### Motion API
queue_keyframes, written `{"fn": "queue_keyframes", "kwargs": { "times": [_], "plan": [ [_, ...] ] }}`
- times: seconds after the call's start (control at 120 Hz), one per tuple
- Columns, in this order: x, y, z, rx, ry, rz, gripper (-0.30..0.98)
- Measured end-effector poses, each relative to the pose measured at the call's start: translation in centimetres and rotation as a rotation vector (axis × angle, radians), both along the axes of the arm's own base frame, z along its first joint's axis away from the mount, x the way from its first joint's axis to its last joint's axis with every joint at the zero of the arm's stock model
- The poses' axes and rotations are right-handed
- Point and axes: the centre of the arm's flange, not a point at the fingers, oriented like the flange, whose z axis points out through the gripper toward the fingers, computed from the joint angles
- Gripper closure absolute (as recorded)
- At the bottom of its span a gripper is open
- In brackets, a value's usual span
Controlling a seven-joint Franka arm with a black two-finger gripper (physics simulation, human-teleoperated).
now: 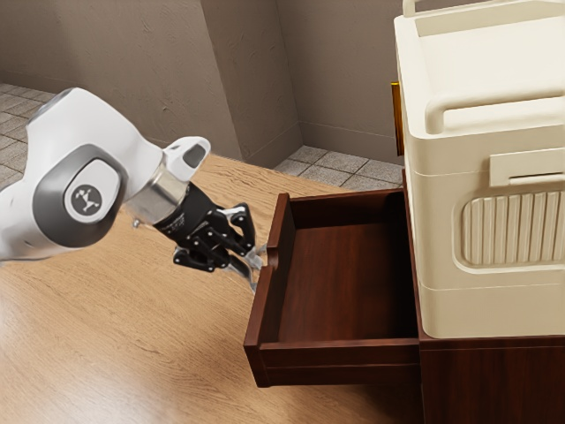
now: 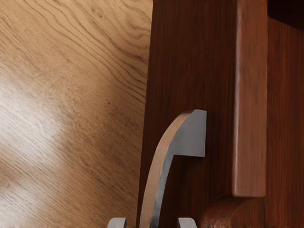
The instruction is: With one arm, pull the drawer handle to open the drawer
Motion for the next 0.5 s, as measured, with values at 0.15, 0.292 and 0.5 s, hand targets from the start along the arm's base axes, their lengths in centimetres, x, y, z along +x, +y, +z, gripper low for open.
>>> {"fn": "queue_keyframes", "kwargs": {
  "times": [0.15, 0.292, 0.5],
  "plan": [
    [-1.1, 0.0, 2.2, 0.008, -0.039, -0.011, 0.60],
    [1.9, -3.6, 7.6, 0.154, -0.064, -0.119, 0.33],
    [5.3, -5.6, 10.0, 0.335, 0.047, -0.204, 0.14]
  ]
}}
